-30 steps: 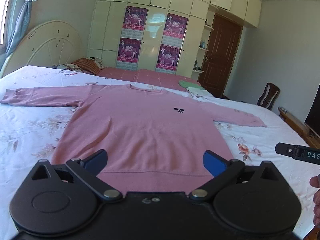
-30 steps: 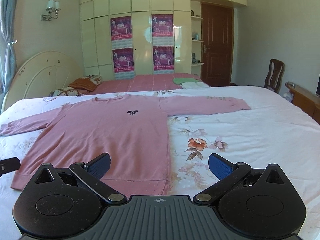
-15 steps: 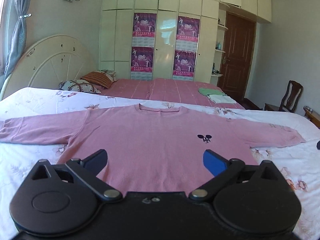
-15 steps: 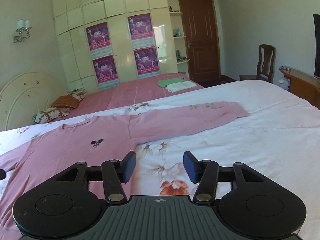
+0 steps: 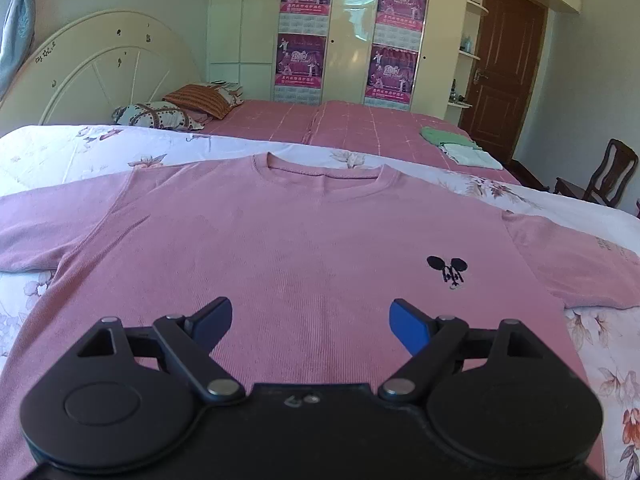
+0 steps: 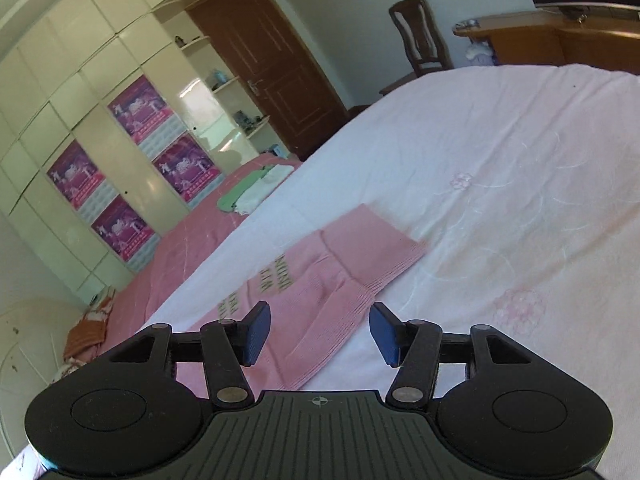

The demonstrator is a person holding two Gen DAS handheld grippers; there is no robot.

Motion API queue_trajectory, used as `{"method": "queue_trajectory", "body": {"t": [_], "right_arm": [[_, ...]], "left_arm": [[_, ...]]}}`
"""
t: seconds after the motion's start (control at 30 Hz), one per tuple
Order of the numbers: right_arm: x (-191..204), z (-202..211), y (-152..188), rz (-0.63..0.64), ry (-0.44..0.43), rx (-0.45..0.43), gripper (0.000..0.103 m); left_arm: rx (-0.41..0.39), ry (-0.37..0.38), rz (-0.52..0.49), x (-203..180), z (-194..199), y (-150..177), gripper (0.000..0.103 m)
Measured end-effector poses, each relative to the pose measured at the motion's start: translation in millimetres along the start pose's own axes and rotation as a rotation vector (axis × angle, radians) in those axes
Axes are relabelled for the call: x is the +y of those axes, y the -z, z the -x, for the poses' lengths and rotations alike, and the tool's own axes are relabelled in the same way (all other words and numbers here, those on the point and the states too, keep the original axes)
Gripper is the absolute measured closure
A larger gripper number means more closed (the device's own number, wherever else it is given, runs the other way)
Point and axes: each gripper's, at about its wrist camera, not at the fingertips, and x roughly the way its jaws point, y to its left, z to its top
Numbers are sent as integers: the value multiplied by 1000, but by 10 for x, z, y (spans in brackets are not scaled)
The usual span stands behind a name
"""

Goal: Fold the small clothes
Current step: 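Grasp the sweatshirt sleeve cuff with the right gripper, then fold the held sleeve across the shirt body with the right gripper, release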

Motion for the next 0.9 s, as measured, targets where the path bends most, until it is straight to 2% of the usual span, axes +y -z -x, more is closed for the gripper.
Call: {"method": "queue_trajectory", "body": {"t": [0.13,0.17,0.23,0.3,0.4,0.43,0.5,0.53,0.6,0.67,0.73,0.77,0.83,0.9], "right_arm": [[-252,-151,-108,-72,13,27,49],[-294,-162,-98,-91,13,32,52],[-423,-211,-144,-144,2,42,71],[-564,-205,-181,-201,-20,40,78],[-704,-147,-247,-242,-52,28,80],[-731,-119,-268,-220,-35,26,97],[-761,-80,-305,-190,-2,23,98],[-720,-55,-318,-156,28,17,98],[-494,95,-291,27,74,-33,98],[-165,167,-155,196,12,-40,98],[325,116,130,450,-80,28,98],[486,161,254,503,-122,35,98],[706,275,460,452,-212,76,98],[1013,323,749,483,-270,130,98]], "left_arm": [[16,-5,19,60,-105,-35,28],[20,-8,21,67,-119,-40,30],[30,-7,35,101,-144,-54,35],[38,-18,47,137,-161,-75,35],[42,-27,42,169,-160,-99,35],[47,-32,32,172,-172,-111,35],[70,-47,8,207,-190,-123,36],[79,-52,1,241,-193,-126,36],[81,-58,-3,328,-174,-115,36],[73,-70,-31,386,-158,-83,36],[81,-70,-41,454,-158,-58,44],[83,-64,-32,496,-151,-51,46],[85,-50,-5,591,-143,-56,46],[91,-26,11,689,-148,-71,46]]}}
